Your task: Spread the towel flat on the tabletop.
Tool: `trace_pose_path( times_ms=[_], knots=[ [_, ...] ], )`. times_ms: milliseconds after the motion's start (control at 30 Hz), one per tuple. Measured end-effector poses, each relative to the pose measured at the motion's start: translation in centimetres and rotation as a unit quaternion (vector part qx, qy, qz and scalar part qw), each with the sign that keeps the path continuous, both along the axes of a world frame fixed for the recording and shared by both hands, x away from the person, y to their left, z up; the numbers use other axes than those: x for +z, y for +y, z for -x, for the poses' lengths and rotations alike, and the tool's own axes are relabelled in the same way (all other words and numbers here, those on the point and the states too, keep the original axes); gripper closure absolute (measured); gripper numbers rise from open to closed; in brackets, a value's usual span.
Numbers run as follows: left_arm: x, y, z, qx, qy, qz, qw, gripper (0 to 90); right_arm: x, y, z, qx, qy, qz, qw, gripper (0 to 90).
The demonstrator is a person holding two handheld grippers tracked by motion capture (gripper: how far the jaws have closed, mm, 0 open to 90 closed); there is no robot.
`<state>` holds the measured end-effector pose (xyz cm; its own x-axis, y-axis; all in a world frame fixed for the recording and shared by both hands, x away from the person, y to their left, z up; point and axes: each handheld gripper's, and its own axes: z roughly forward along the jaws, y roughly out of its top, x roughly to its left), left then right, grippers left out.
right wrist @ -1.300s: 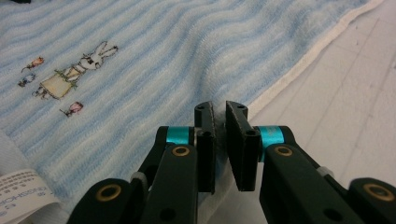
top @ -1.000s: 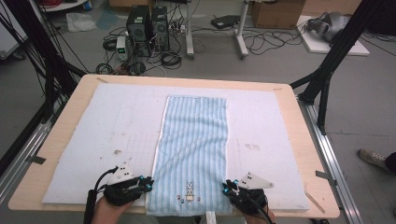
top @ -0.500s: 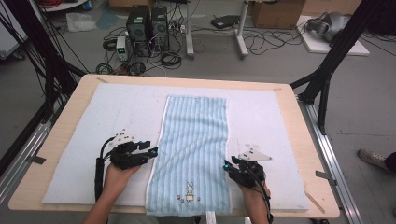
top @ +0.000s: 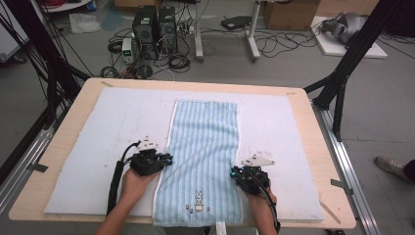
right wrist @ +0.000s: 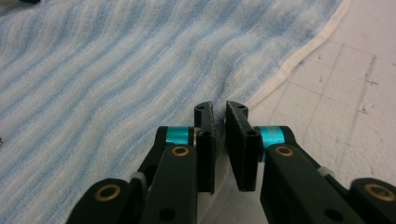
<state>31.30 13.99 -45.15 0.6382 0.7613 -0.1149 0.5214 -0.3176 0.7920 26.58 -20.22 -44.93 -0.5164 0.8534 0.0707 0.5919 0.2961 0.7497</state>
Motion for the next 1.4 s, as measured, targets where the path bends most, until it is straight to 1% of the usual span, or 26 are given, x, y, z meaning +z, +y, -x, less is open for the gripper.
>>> trace_pose_path(
  times_ms=[33, 67, 100, 200, 300, 367, 500, 633, 700, 833, 900, 933, 967, 1000, 1033, 1067, 1133, 1200, 1233, 1300, 1400],
  knots=[
    [0.0, -0.1, 0.0, 0.002, 0.0, -0.005, 1.0, 86.6, 0.0, 0.0, 0.0, 0.002, 0.0, -0.001, 1.0, 84.2],
    [0.1, -0.2, 0.1, 0.007, 0.002, -0.006, 1.0, 87.7, 0.0, -0.1, 0.0, 0.003, 0.002, -0.003, 1.0, 84.9],
    [0.1, -0.2, 0.1, 0.009, 0.003, -0.006, 0.9999, 88.1, 0.0, -0.1, 0.0, 0.003, 0.003, -0.007, 1.0, 85.3],
    [0.1, -0.2, 0.2, 0.014, 0.003, -0.003, 0.9999, 88.6, 0.0, -0.1, 0.1, 0.005, 0.002, -0.007, 1.0, 86.0],
    [0.2, 0.1, 0.3, 0.013, 0.013, 0.003, 0.9998, 88.8, 0.0, -0.3, 0.3, 0.006, 0.001, -0.006, 1.0, 86.1],
    [0.3, 0.3, 0.6, 0.015, 0.017, 0.004, 0.9997, 89.0, 0.0, -0.4, 0.7, 0.008, 0.002, -0.008, 0.9999, 86.1],
    [0.2, 0.9, 1.2, 0.019, 0.017, 0.01, 0.9996, 89.4, -0.1, -0.7, 1.4, 0.01, -0.001, -0.01, 0.9999, 86.1],
    [0.2, 1.5, 2.0, 0.019, 0.015, 0.012, 0.9996, 89.8, -0.1, -0.9, 2.2, 0.014, -0.003, -0.008, 0.9999, 86.1],
    [0.2, 1.7, 2.3, 0.018, 0.019, 0.011, 0.9996, 89.9, 0.0, -0.9, 2.6, 0.015, -0.003, -0.006, 0.9999, 86.1],
    [0.1, 2.1, 2.8, 0.015, 0.02, 0.017, 0.9995, 89.8, 0.0, -0.9, 3.4, 0.018, -0.004, -0.005, 0.9998, 86.0],
    [0.2, 2.3, 2.9, 0.015, 0.017, 0.024, 0.9994, 89.5, -0.1, -1.0, 3.6, 0.02, -0.006, -0.007, 0.9998, 85.7],
    [0.2, 2.5, 2.9, 0.014, 0.013, 0.028, 0.9994, 87.9, 0.0, -1.0, 3.6, 0.021, -0.007, -0.007, 0.9997, 84.3],
    [0.3, 2.6, 2.8, 0.018, 0.009, 0.037, 0.9991, 78.4, 0.0, -1.0, 3.7, 0.02, -0.01, -0.01, 0.9997, 80.4],
    [0.4, 2.8, 2.6, 0.017, 0.005, 0.045, 0.9988, 70.9, 0.1, -1.0, 3.7, 0.019, -0.015, -0.016, 0.9996, 76.4],
    [0.5, 3.0, 2.4, 0.015, 0.003, 0.056, 0.9983, 65.5, 0.3, -1.1, 3.7, 0.017, -0.018, -0.021, 0.9995, 72.7],
    [0.7, 3.1, 2.2, 0.013, 0.001, 0.058, 0.9982, 61.8, 0.4, -1.2, 3.5, 0.01, -0.022, -0.028, 0.9993, 68.6],
    [1.0, 3.1, 1.7, 0.016, -0.002, 0.059, 0.9981, 57.6, 0.7, -1.4, 3.1, -0.003, -0.026, -0.035, 0.999, 64.0],
    [1.1, 2.9, 1.3, 0.01, 0.007, 0.067, 0.9976, 56.7, 0.8, -1.5, 2.8, -0.016, -0.029, -0.039, 0.9987, 59.3],
    [1.1, 2.7, 1.2, 0.009, 0.009, 0.064, 0.9978, 56.5, 0.9, -1.4, 2.7, -0.024, -0.03, -0.041, 0.9984, 56.4],
    [0.7, 2.4, 0.9, 0.011, 0.014, 0.062, 0.9979, 56.5, 0.8, -1.3, 2.8, -0.026, -0.027, -0.043, 0.9984, 56.1],
    [0.1, 2.0, -0.1, 0.018, 0.021, 0.056, 0.9981, 57.3, 0.3, -1.1, 2.6, -0.019, -0.021, -0.031, 0.9991, 56.1]
  ],
)
